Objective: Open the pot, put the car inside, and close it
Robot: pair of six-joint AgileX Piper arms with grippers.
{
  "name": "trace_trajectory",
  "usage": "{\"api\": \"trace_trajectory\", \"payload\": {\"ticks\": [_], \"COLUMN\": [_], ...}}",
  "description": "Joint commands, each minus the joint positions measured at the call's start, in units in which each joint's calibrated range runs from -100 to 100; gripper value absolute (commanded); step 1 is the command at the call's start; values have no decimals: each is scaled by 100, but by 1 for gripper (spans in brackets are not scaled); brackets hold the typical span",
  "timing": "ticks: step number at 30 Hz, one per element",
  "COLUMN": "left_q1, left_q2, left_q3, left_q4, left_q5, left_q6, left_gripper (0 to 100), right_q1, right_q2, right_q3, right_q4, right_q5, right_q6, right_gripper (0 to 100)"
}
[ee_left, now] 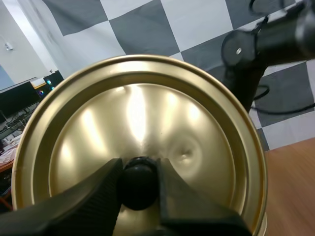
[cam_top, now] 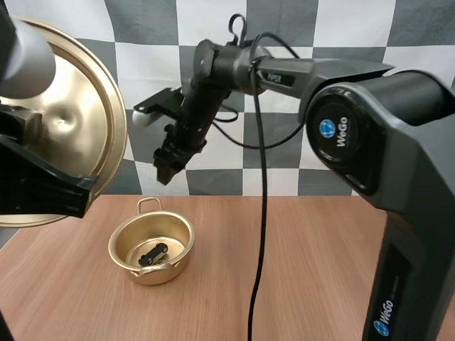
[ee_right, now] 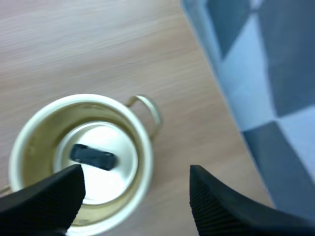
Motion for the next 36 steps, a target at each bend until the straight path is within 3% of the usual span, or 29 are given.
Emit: {"api": "trace_trajectory", "payload": {"ticks": [1,3,7,13,17,25,36], "left_q1": [-1,-1,-1,-1,-1,-1,-1], "left_q2": [19,99,482,1355,2073,3966,5726], "left_q3": [226,551,1484,2742,3015,3021,3007], "left_q4": [252,312,-138,-350,-350,-350,-350], "left_q5": [0,0,-141,-2352,-3338,-5386,-5590], "left_q6": [-42,-127,-106,-84,-75,71,264], "left_gripper": [0,0,0,0,0,0,0], "right_q1": [-423,-771,-1566,-2564,-2934,-3111,-3111], "right_q2": [-385,-657,-1232,-1960,-2410,-3675,-4940], "right_q3": [-11,-11,1,1,29,505,871], "right_q4": [-1046,-918,33,1479,1848,1851,1851], "right_q5": [-504,-523,-229,491,491,491,491], "right_q6": [700,777,732,80,-105,-151,-259], "right_gripper": [100,100,100,100,100,100,100]}}
